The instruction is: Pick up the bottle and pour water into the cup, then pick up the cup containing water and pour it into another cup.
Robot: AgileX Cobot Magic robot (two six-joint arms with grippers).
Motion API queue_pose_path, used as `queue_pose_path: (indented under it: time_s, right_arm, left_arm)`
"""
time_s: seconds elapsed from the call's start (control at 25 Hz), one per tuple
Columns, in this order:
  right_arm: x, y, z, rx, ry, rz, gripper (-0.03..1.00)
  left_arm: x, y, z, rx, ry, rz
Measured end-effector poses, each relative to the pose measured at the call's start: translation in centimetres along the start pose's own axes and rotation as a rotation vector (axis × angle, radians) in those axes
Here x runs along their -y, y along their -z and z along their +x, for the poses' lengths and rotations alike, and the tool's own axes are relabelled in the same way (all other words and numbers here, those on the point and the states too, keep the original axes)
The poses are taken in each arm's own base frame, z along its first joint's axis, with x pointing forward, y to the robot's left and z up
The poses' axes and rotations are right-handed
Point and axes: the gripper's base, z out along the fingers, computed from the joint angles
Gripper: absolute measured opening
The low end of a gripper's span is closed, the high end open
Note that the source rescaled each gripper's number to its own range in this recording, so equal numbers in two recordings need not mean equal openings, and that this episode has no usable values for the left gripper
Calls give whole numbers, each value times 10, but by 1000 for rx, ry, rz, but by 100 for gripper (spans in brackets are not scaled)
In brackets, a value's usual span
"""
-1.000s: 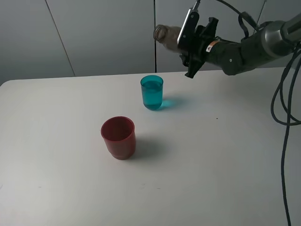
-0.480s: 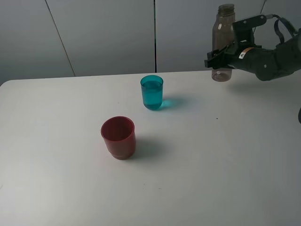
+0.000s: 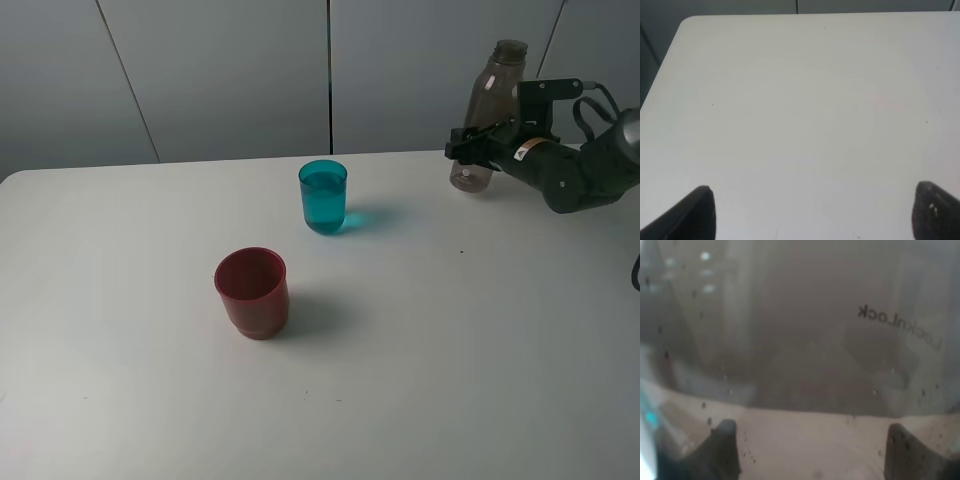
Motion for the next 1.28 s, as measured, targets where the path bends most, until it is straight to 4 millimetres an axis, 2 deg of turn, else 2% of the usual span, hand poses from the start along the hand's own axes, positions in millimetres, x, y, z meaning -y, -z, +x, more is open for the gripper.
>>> queue_pose_path:
  time_s: [0.4, 0.8, 0.84, 0.88, 0.96, 1.04, 1.08, 1.16, 1.28]
  right_arm:
    - [0, -7, 17, -1, 82, -9, 2]
    - [0, -7, 17, -14, 92, -12, 2]
    - [0, -7, 18, -17, 92, -12, 5]
    - [0, -7, 19, -29, 92, -10, 18]
    - [0, -7, 21, -56, 84, -9, 57]
    - [0, -7, 24, -82, 67, -10, 88]
    - [0, -7, 24, -95, 62, -11, 95]
    - [0, -6, 23, -121, 57, -9, 99]
    - [-1, 2, 20, -143, 62, -11, 99]
  left_arm:
    - [0, 0, 0, 0, 0, 0]
    - [0, 0, 0, 0, 0, 0]
    - [0, 0, 0, 0, 0, 0]
    - [0, 0, 0, 0, 0, 0]
    - [0, 0, 0, 0, 0, 0]
    - [0, 0, 0, 0, 0, 0]
    - [0, 0, 0, 0, 0, 0]
    - [0, 0, 0, 0, 0, 0]
    - [0, 0, 0, 0, 0, 0]
